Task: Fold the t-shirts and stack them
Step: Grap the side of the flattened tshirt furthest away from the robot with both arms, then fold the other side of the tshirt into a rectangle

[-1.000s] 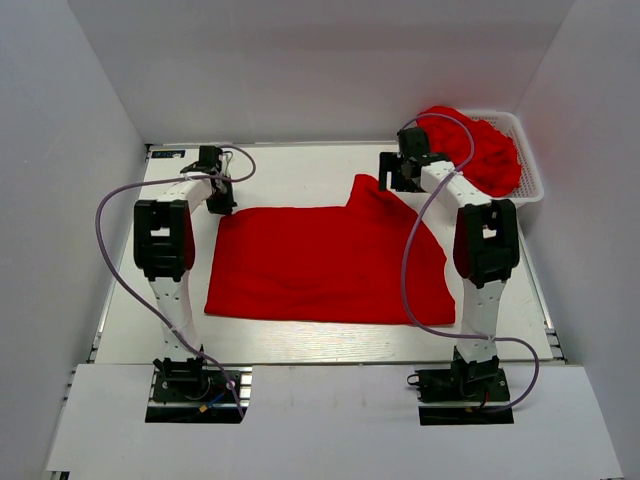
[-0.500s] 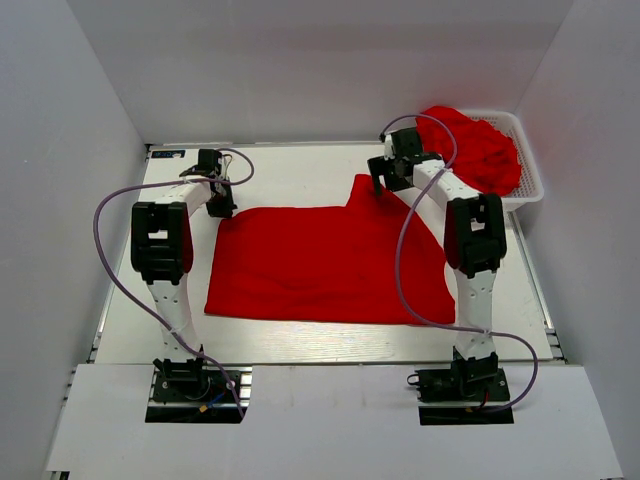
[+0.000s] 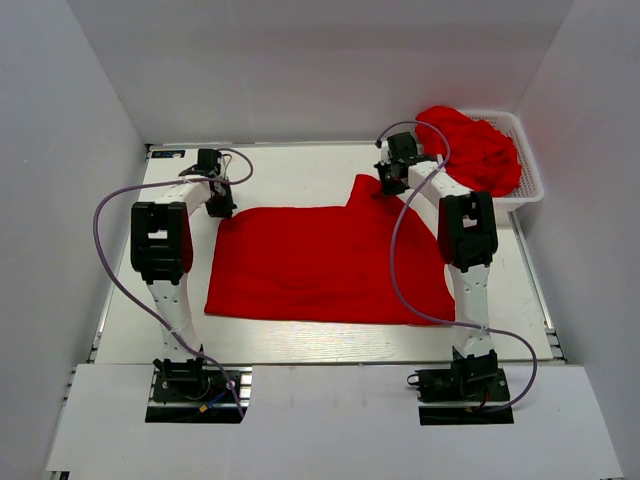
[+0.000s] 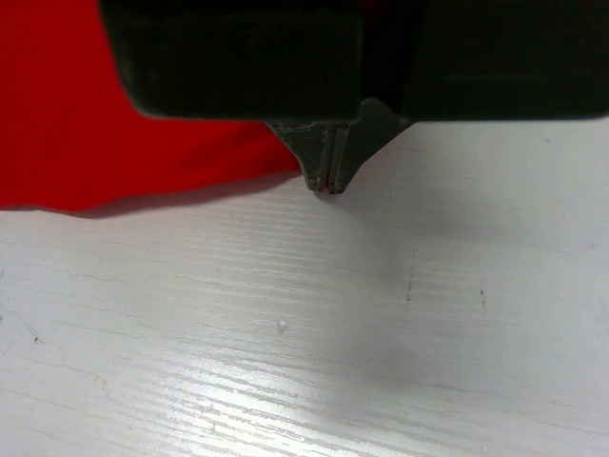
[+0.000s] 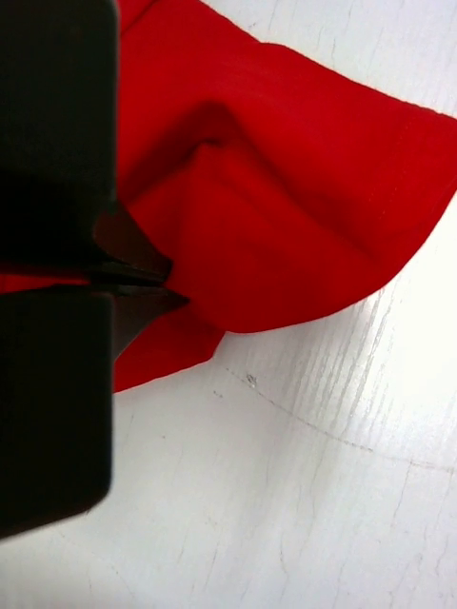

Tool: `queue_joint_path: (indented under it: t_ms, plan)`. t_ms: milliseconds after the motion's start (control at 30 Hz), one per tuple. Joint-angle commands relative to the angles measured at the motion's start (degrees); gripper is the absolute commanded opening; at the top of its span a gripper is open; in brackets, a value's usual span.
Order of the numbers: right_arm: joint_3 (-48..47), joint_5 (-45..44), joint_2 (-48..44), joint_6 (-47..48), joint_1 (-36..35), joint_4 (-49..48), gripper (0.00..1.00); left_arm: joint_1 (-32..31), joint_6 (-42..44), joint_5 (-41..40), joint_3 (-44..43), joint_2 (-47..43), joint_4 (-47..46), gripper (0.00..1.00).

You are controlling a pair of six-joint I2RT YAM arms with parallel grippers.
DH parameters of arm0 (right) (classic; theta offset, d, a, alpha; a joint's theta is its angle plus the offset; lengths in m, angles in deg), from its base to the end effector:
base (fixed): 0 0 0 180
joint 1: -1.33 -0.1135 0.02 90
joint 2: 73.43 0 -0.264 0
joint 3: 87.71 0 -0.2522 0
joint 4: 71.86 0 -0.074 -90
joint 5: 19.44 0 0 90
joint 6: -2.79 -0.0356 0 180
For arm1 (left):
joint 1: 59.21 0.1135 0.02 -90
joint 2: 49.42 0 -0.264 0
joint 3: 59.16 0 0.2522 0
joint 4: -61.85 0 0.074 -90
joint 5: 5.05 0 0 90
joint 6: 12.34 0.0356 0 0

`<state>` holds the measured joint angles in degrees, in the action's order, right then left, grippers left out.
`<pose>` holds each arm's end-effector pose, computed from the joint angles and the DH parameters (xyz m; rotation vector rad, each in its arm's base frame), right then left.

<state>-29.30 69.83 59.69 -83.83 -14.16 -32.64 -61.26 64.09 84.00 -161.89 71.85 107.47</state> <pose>0.4983 0.1376 0.1709 -0.3974 2.4257 0.0769 0.4437 -0.0153 0.1603 -0.2753 2.6778 -0.0618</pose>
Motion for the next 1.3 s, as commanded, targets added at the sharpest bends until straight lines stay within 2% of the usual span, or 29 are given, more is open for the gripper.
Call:
queue_joint_path:
  t_ms: [0,267,467,533,700,833,1000,1267]
  plan:
    - [-1.95,-1.99,-0.49,-0.83,-0.07,-1.8,0.0,0.29,-0.32,0.07,-1.91,-2.71,0.66,0.0]
    - [-0.54,-3.66,-7.34,3.99,0.02,-4.18,0.0,0.29,0.2,0.6,-4.55,-3.41,0.66,0.0]
    - [10.61,0.12,-18.24,7.87,-0.25,-6.82,0.0,-0.24,-0.32,0.6,-0.51,-8.58,0.05,0.0]
    - [15.1,4.24,-22.63,8.57,-0.25,-6.65,0.0,-0.24,-1.03,0.6,2.56,-10.61,-0.56,0.0]
    - [24.67,6.18,-31.24,8.4,-0.86,-6.73,0.0,-0.24,-4.18,-0.63,10.46,-17.29,-1.89,0.0]
    - [31.96,6.71,-38.79,6.82,-1.65,-5.85,0.0,-0.24,-7.25,-0.63,16.01,-22.56,-1.89,0.0]
    - [39.35,5.48,-49.16,0.58,-2.0,-2.26,0.0,0.29,-11.48,-2.48,23.03,-28.88,-1.89,0.0]
    - [49.74,4.16,-62.28,-5.66,-2.18,4.16,0.0,0.29,-14.73,-8.98,26.13,-32.15,0.66,0.0]
